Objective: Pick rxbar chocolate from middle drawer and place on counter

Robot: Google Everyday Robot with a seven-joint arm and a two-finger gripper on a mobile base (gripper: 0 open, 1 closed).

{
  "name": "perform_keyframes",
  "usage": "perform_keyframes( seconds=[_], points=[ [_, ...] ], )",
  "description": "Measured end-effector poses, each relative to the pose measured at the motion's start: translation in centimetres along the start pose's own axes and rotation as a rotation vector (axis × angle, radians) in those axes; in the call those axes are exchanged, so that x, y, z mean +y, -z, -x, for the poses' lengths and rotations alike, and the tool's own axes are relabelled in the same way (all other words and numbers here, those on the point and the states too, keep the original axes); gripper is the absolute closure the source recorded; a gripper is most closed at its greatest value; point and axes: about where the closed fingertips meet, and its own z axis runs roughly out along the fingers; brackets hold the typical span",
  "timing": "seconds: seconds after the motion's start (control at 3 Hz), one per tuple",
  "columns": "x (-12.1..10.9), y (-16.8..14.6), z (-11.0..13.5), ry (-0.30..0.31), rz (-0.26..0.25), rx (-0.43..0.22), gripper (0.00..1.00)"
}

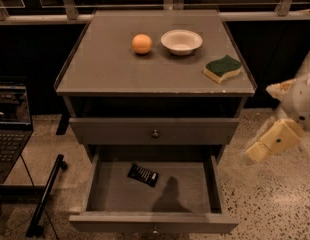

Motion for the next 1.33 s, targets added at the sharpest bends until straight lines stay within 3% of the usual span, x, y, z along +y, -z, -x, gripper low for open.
perform_keyframes(
  seconds=[0.33,0.67,1.0,1.33],
  points=[
    [-0.6,-4.5,-0.6,-0.108,-0.005,-0.092,0.00],
    [-1.6,-4.0,0.0,-0.101,-0.051,-0.107,0.00],
    [-0.2,-3.3,0.2,-0.065,-0.080,-0.074,0.00],
    [2.4,-7.4,-2.3,-0.101,-0.043,-0.094,0.00]
  ],
)
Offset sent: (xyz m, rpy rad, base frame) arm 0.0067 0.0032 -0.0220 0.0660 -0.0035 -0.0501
